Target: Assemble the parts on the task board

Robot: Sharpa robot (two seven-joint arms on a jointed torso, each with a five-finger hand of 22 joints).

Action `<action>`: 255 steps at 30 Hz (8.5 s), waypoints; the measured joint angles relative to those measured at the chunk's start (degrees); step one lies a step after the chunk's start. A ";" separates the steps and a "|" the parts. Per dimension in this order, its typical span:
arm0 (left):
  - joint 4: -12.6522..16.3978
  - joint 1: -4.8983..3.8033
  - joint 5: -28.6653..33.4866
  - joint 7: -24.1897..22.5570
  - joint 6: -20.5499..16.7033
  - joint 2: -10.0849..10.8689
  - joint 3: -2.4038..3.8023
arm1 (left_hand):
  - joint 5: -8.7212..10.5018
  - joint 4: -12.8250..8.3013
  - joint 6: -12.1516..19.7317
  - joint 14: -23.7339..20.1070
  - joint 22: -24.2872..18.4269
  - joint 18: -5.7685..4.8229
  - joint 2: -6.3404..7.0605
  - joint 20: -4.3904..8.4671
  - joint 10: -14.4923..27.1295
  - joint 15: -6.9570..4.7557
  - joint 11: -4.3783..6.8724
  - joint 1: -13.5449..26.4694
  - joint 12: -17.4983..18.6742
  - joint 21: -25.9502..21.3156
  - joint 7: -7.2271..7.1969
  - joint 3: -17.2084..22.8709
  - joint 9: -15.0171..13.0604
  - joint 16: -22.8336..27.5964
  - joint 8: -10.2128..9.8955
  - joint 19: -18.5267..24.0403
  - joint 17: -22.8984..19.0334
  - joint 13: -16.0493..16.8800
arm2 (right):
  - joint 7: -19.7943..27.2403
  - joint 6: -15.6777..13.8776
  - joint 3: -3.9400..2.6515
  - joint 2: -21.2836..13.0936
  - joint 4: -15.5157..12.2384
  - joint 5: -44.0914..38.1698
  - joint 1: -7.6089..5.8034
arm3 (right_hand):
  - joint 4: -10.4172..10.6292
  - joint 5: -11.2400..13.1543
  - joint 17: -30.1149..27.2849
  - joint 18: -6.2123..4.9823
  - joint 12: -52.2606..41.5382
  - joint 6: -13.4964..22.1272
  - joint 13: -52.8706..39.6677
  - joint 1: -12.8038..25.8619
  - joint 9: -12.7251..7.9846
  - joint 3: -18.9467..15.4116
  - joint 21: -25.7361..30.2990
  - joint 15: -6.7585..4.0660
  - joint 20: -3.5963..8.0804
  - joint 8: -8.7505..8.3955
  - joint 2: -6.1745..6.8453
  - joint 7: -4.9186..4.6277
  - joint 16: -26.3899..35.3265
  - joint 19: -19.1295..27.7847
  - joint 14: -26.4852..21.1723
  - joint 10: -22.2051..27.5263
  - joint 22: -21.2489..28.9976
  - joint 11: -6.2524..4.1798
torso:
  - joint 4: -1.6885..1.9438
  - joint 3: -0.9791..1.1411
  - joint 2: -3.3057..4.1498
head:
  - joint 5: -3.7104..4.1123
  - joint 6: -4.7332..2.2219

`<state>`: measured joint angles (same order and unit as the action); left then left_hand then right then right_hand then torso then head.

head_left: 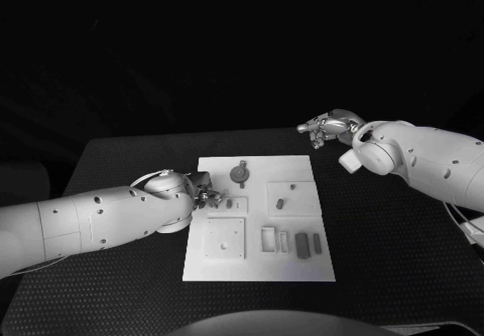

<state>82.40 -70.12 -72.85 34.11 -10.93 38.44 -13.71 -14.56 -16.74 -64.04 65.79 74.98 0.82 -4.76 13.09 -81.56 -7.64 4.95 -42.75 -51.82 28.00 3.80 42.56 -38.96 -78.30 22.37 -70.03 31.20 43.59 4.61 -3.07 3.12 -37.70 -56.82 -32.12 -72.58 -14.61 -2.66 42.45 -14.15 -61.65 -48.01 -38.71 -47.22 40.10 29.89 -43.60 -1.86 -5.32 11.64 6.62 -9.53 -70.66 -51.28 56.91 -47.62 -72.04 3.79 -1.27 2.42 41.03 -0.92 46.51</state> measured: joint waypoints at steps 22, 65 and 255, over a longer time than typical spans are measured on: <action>0.66 0.15 -3.46 0.07 0.91 -0.05 0.01 | 0.20 -0.09 0.00 0.14 0.00 0.00 1.44 0.03 0.00 -0.13 0.00 1.09 -0.24 0.23 0.00 0.64 -0.22 -0.20 0.45 -0.22 -0.38 -0.37 | -0.03 0.21 0.00 -0.08 -0.17 0.01 0.01 | 0.00 0.00 0.00 0.00 -0.23 0.13 0.13 0.00 0.00 0.00 0.00 0.00 0.00 0.00 0.00 -0.13 0.00 0.00 0.00 0.00 0.00 0.00 | 0.02 0.00 -0.02 | 0.01 0.35; 0.70 0.18 -4.17 0.38 2.40 0.07 0.09 | 0.09 0.11 -0.04 0.12 0.00 0.00 0.34 0.01 -0.20 -0.12 0.20 2.51 -0.49 0.23 -0.02 1.08 0.00 -0.45 0.55 -0.40 -0.73 -1.03 | -0.07 0.45 0.00 -0.06 -0.08 0.02 0.33 | 0.00 0.00 0.00 0.00 -0.22 0.09 0.34 0.00 0.00 0.00 0.23 0.00 0.00 0.00 0.00 -0.09 0.23 0.00 0.00 0.00 0.00 0.00 | 0.03 -0.03 -0.02 | -0.04 0.47; 0.23 0.14 -2.15 0.04 -1.13 2.06 0.06 | 11.64 11.88 -4.92 0.33 0.00 0.02 14.18 0.85 2.46 -1.38 1.98 6.65 -2.23 -0.53 -4.34 -4.90 -1.01 -0.81 1.87 -0.80 -2.30 -2.74 | -0.42 0.91 0.03 -0.40 -0.07 0.11 0.68 | 0.16 0.00 0.01 0.00 -0.66 0.28 1.22 0.00 0.00 -0.16 0.44 0.00 0.00 0.00 0.00 -0.08 0.22 0.00 0.00 0.00 -0.07 0.00 | 0.01 0.00 -0.06 | 0.77 0.70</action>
<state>82.63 -69.98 -75.00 34.15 -12.06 40.50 -13.64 -2.92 -4.86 -68.96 66.12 74.98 0.84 9.43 13.93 -79.10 -9.02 6.93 -36.09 -54.06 27.47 -0.54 37.66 -39.98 -79.12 24.24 -70.83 28.90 40.85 4.18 -2.16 3.15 -38.10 -56.90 -32.01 -71.90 -14.46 -2.66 42.45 -14.16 -62.32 -47.73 -37.49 -47.22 40.10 29.74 -43.16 -1.86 -5.32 11.64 6.62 -9.61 -70.44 -51.28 56.91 -47.62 -72.11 3.79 -1.26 2.42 40.97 -0.14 47.21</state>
